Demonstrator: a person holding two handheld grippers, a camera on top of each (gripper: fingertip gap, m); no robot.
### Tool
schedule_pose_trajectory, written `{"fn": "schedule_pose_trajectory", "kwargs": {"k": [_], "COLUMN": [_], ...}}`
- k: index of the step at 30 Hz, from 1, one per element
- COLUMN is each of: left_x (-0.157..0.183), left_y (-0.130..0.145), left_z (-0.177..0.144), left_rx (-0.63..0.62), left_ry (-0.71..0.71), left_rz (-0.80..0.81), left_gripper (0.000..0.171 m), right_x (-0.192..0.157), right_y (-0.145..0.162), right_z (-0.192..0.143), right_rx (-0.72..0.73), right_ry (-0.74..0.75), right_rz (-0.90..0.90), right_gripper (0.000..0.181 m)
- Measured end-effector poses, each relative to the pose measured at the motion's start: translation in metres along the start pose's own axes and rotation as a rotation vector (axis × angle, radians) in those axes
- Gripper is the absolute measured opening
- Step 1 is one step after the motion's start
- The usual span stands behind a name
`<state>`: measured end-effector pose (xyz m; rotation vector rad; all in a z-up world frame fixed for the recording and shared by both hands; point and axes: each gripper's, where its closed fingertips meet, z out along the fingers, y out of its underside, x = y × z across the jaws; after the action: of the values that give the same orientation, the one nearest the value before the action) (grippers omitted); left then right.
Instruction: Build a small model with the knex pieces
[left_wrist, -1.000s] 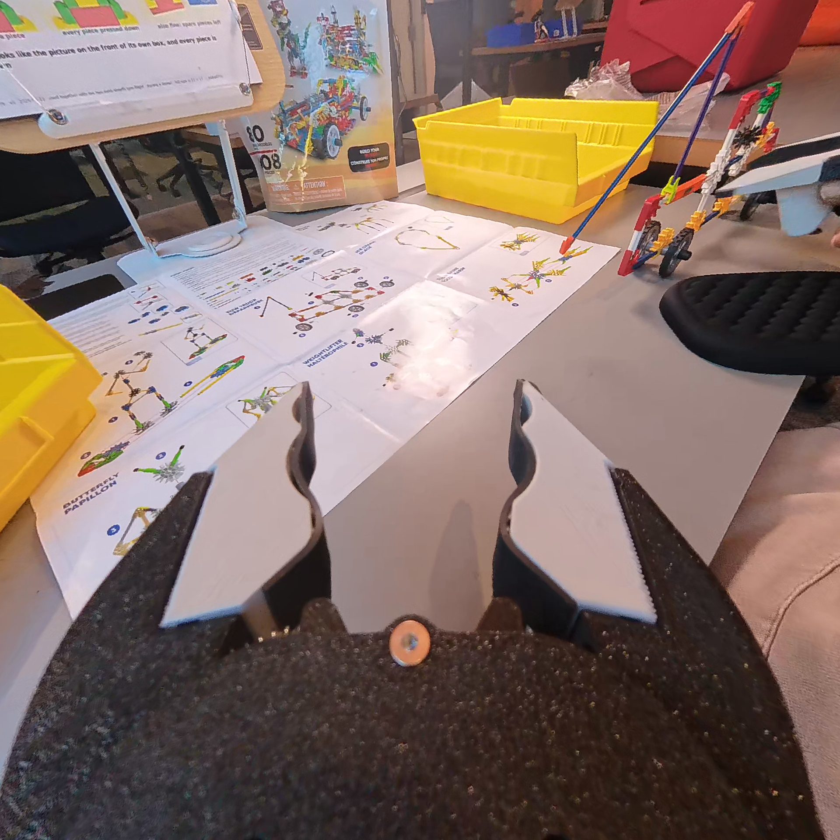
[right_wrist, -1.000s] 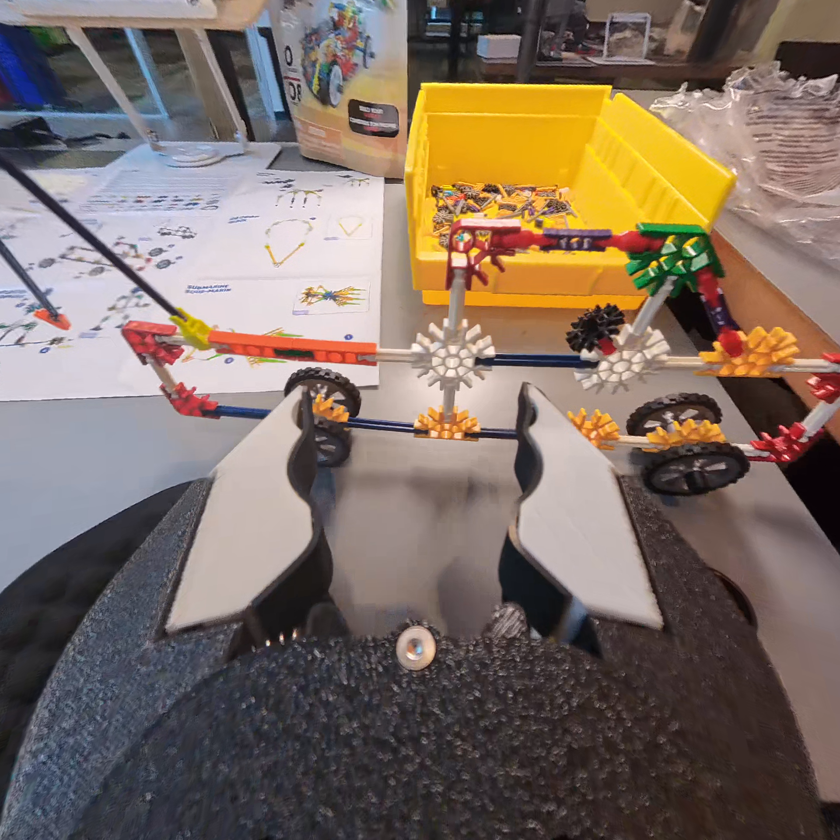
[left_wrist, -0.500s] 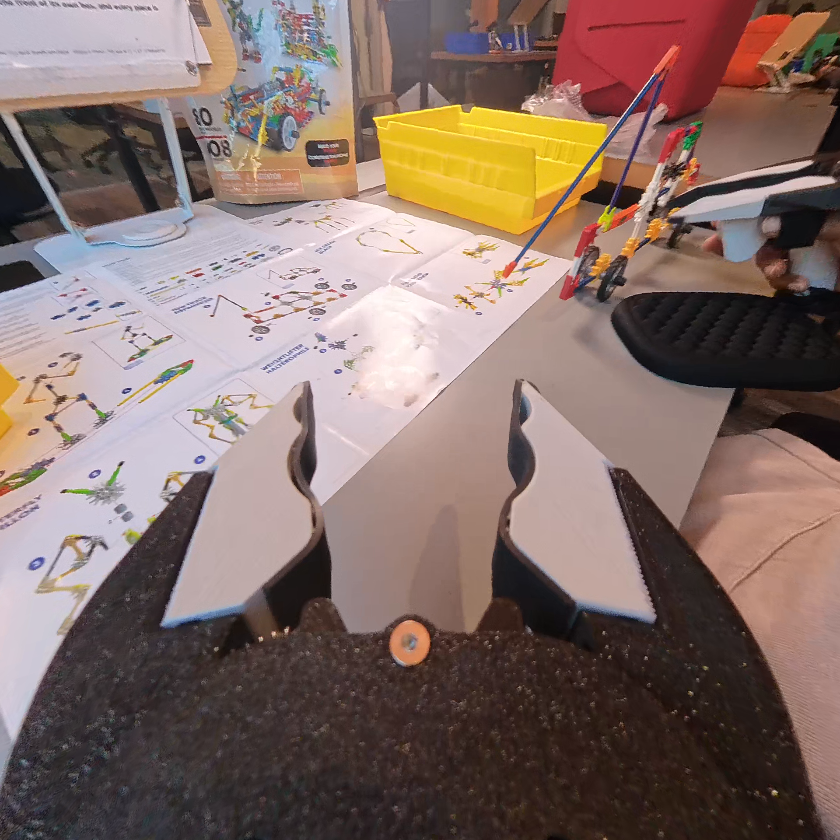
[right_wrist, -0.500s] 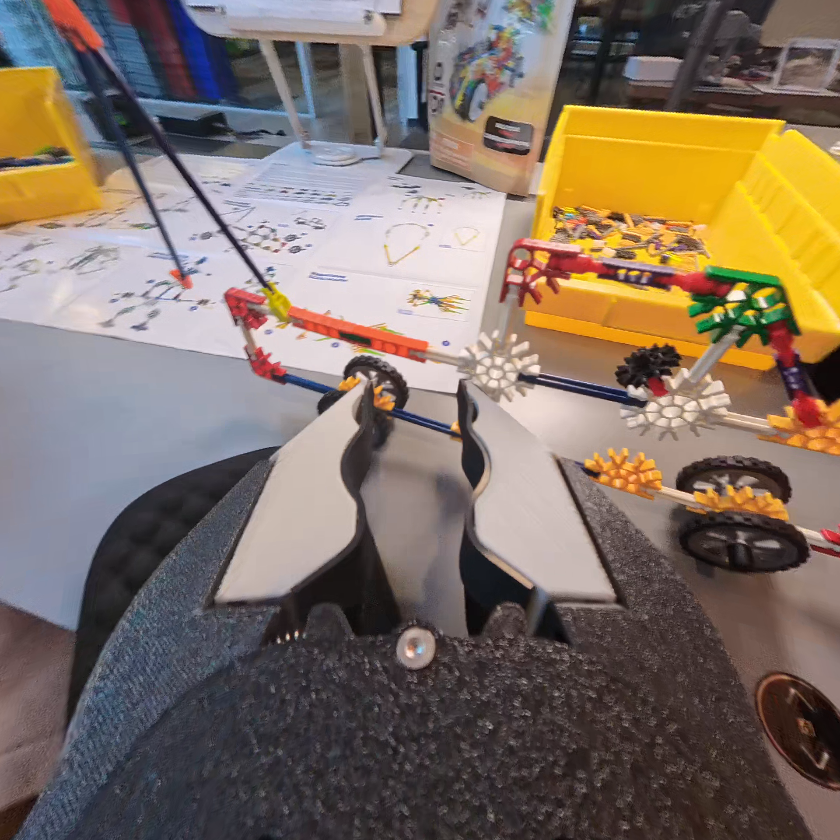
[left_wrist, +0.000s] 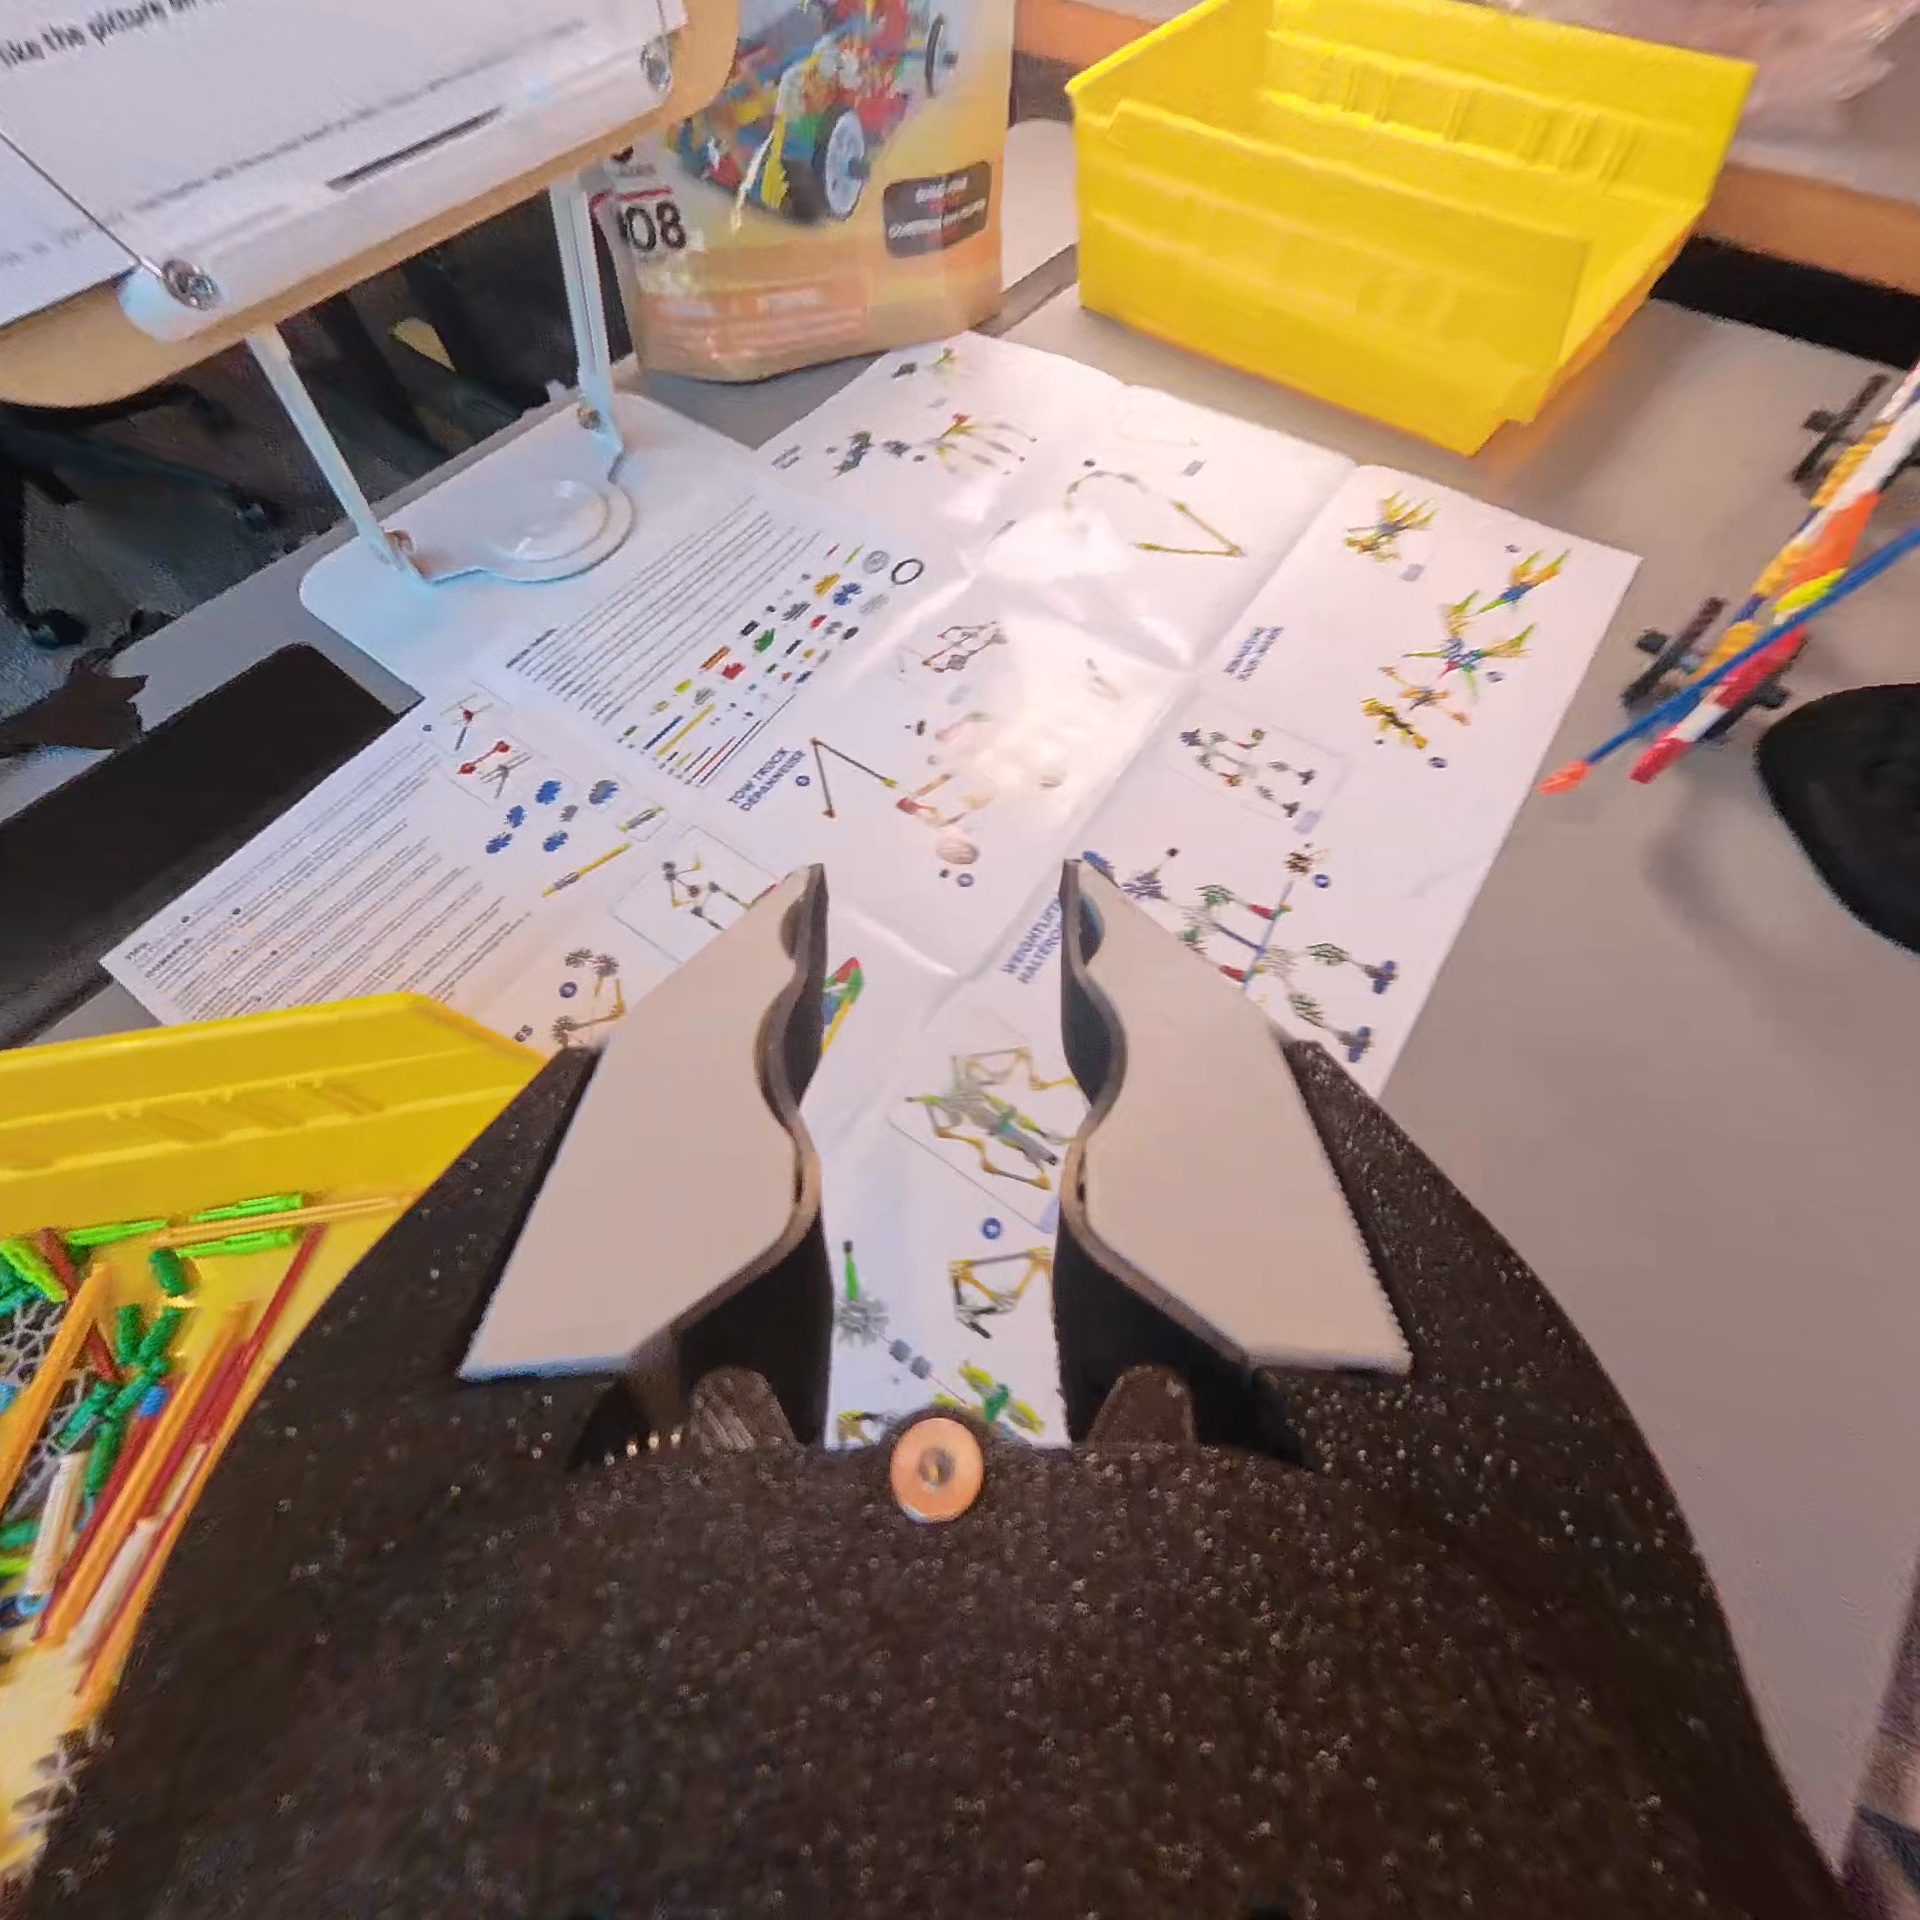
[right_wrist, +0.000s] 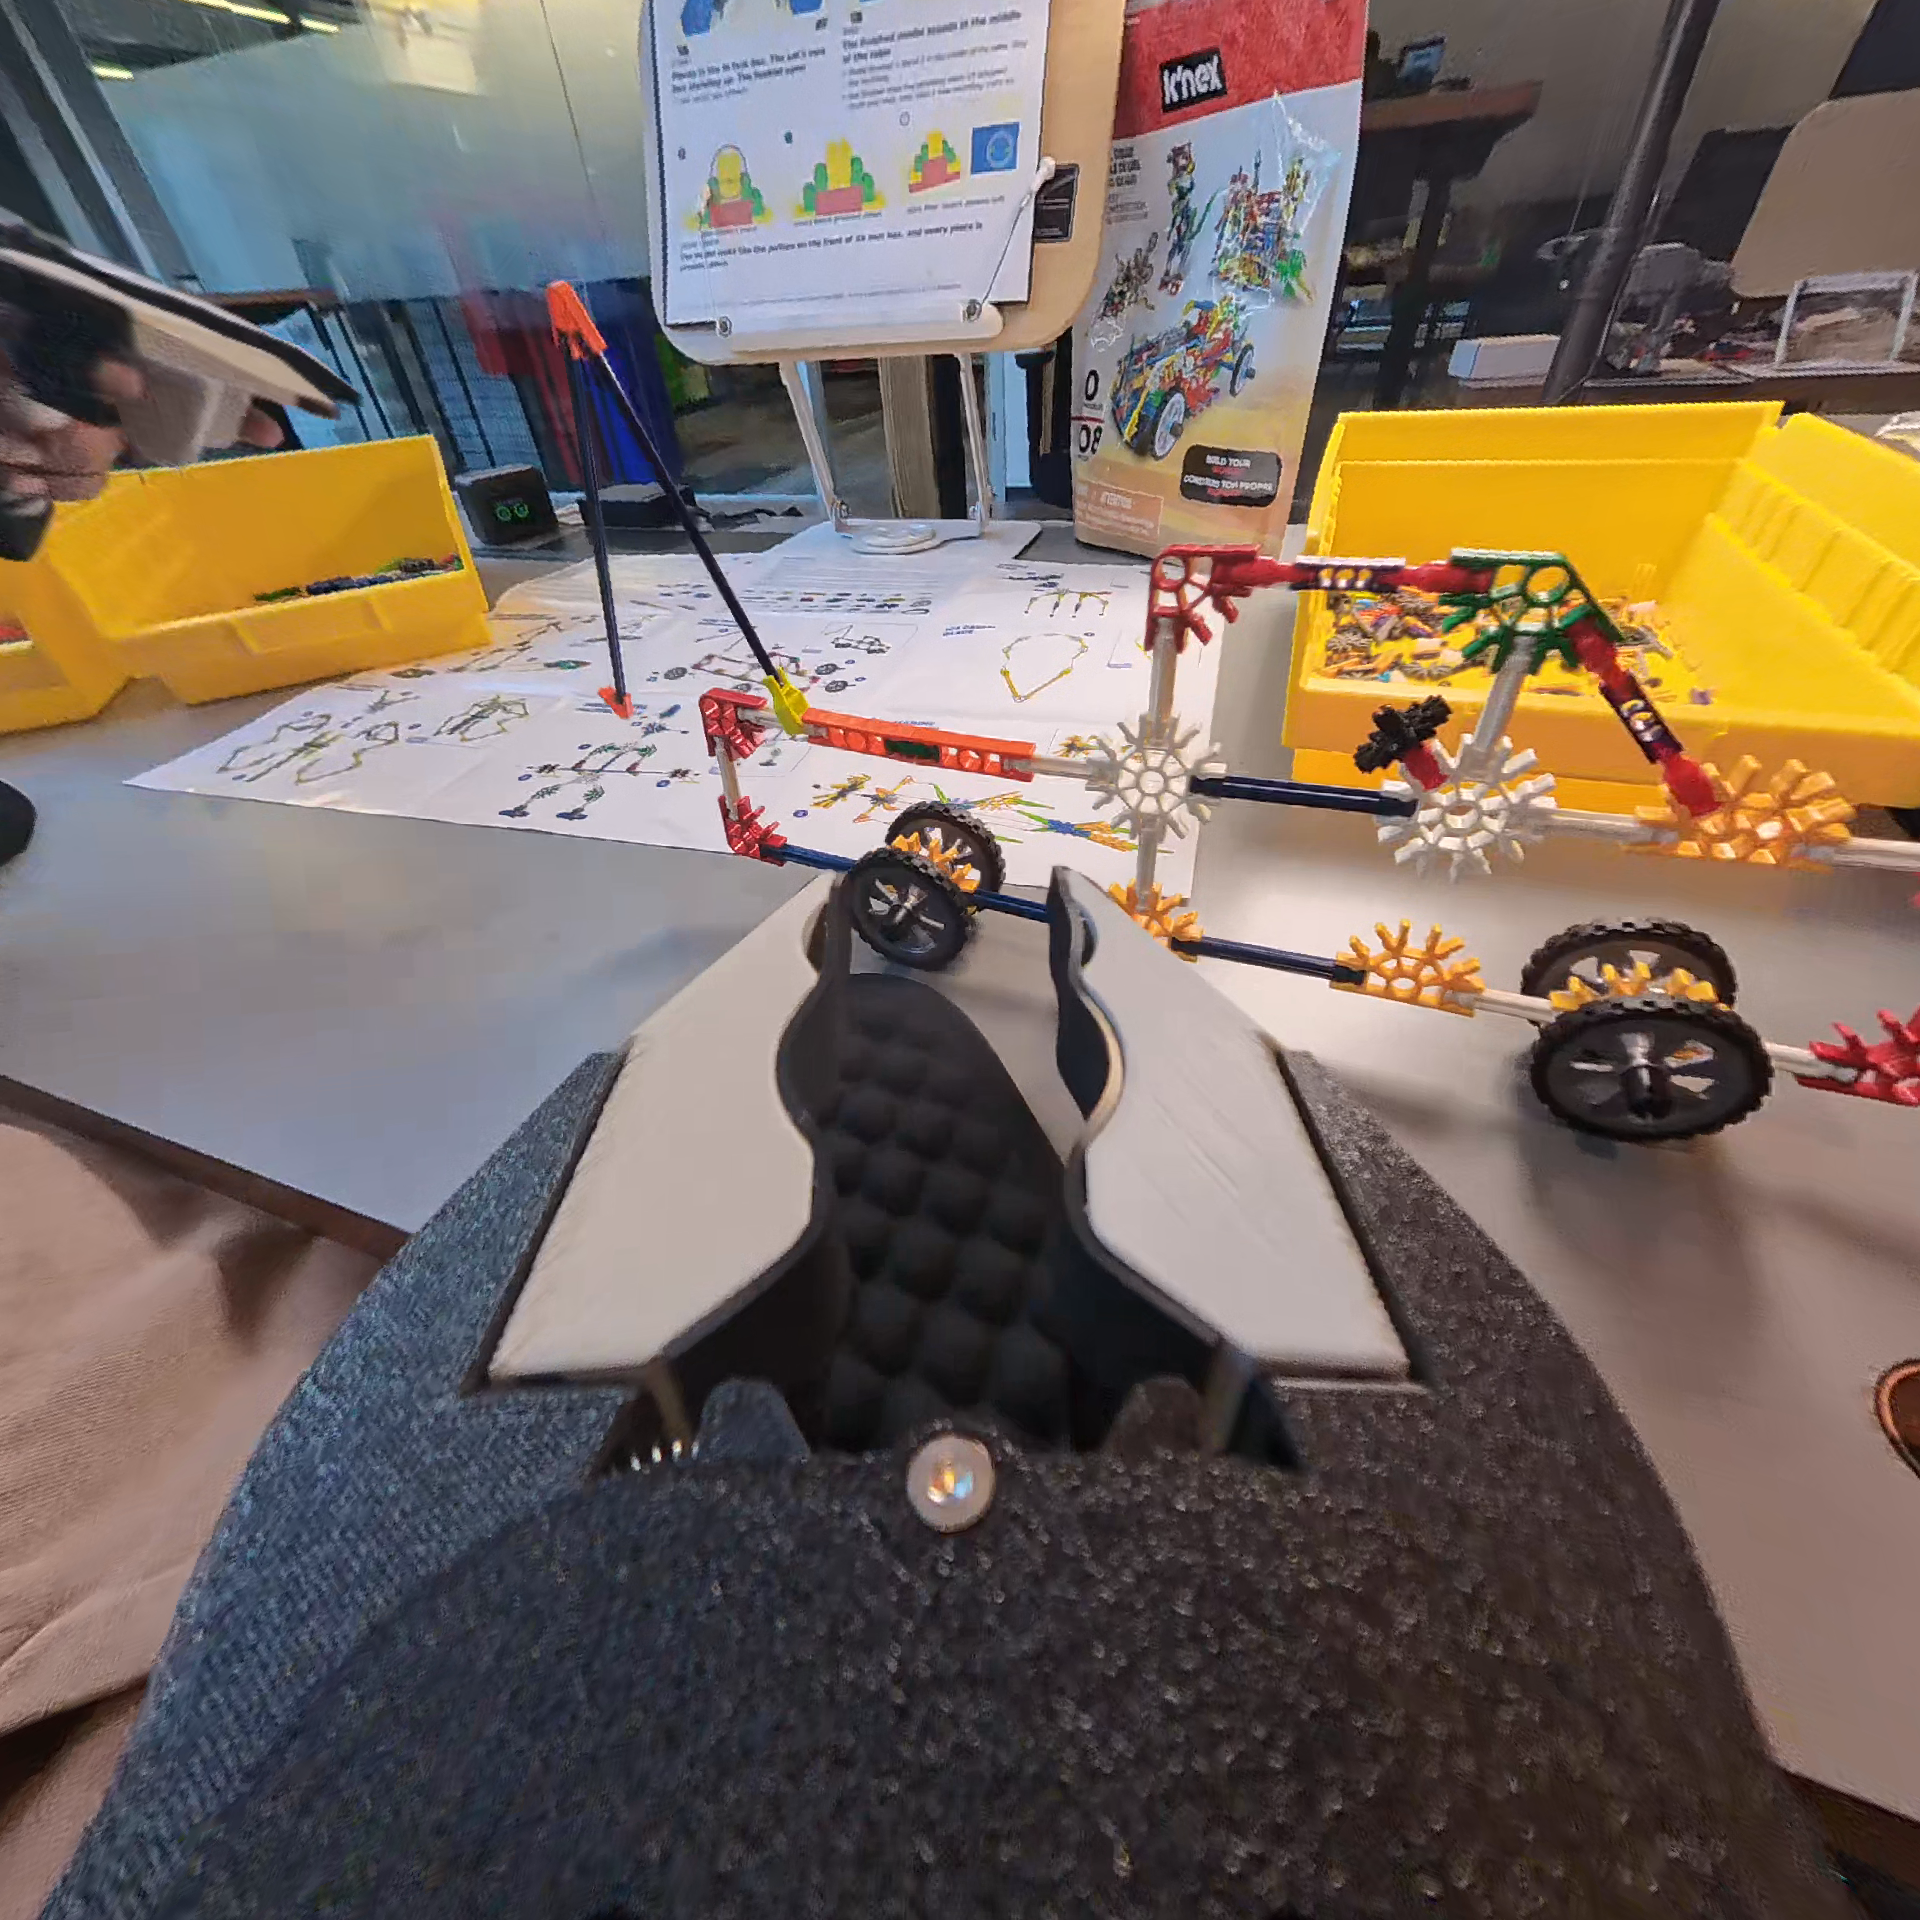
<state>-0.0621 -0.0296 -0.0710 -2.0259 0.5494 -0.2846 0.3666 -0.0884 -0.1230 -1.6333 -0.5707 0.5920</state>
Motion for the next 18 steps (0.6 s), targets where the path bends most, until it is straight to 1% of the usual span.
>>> {"fn": "schedule_pose_trajectory", "kwargs": {"k": [3,5,8,10,12,15,18], "left_x": [-0.031,-0.045,-0.053,-0.052,-0.050,-0.041,-0.033], "left_y": [0.017,0.032,0.053,0.060,0.064,0.060,0.050], "left_z": [0.038,0.062,0.093,0.109,0.125,0.148,0.167], "left_rx": [-0.102,-0.161,-0.219,-0.233,-0.240,-0.232,-0.218], "left_ry": [-0.008,-0.014,-0.021,-0.027,-0.041,-0.037,-0.043], "left_rz": [-0.026,-0.047,-0.071,-0.067,-0.055,-0.038,-0.013], "left_gripper": [0.035,0.031,0.029,0.028,0.028,0.027,0.026], "right_x": [-0.002,-0.003,-0.008,-0.015,-0.023,-0.027,-0.047], "right_y": [-0.003,-0.003,-0.001,0.000,0.000,0.003,-0.013], "right_z": [0.001,0.001,0.003,0.006,0.012,0.020,0.029], "right_rx": [0.006,-0.003,-0.006,-0.009,-0.020,-0.077,-0.052], "right_ry": [-0.006,-0.001,-0.011,-0.027,-0.044,-0.009,-0.057], "right_rz": [-0.007,-0.024,-0.035,-0.031,-0.042,-0.125,-0.148], "right_gripper": [0.036,0.036,0.036,0.036,0.037,0.039,0.039]}}
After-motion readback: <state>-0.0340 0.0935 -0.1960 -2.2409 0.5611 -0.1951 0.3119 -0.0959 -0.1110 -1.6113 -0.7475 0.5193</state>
